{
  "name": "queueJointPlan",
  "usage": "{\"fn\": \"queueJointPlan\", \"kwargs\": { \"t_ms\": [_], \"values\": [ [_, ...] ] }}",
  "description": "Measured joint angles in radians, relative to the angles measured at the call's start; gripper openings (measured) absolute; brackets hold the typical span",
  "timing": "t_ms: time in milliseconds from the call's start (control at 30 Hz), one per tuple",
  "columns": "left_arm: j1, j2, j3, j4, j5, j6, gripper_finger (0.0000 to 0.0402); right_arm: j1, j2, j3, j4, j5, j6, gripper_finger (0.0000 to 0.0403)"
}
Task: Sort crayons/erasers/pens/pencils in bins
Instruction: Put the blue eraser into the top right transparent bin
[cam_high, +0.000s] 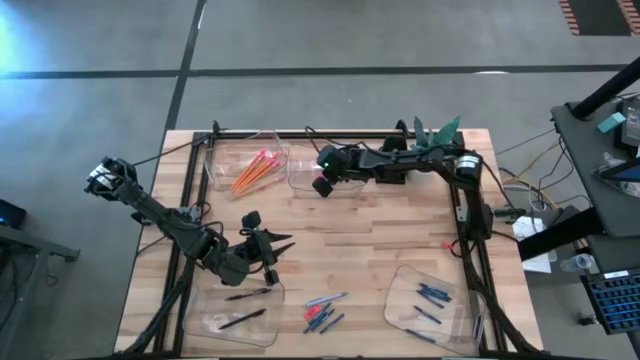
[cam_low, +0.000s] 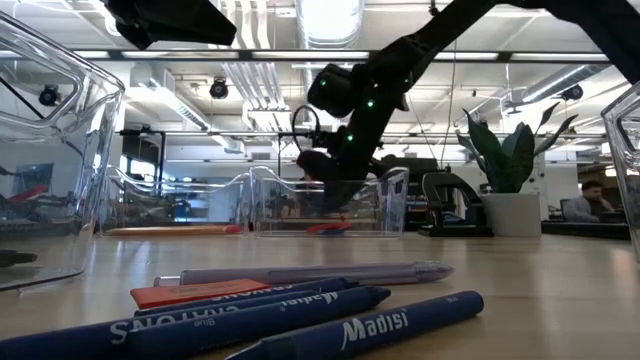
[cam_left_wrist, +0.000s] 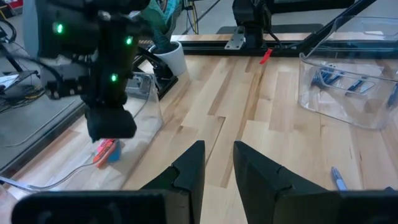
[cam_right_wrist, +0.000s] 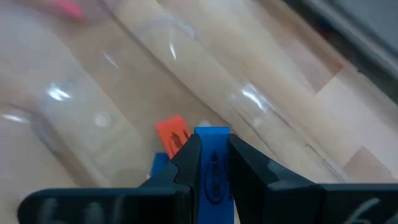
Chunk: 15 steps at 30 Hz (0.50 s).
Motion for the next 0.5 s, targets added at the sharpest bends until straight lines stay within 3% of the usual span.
{"fn": "queueJointPlan", "kwargs": {
  "t_ms": [167, 500],
  "values": [
    [0.0, 0.0, 0.0, 0.0, 0.0, 0.0, 0.007, -0.004, 0.055, 0.057, -0.078, -0.025, -0.033, 0.0057],
    [0.0, 0.0, 0.0, 0.0, 0.0, 0.0, 0.007, -0.011, 0.08, 0.065, -0.073, -0.081, -0.051, 0.0059]
  ]
}}
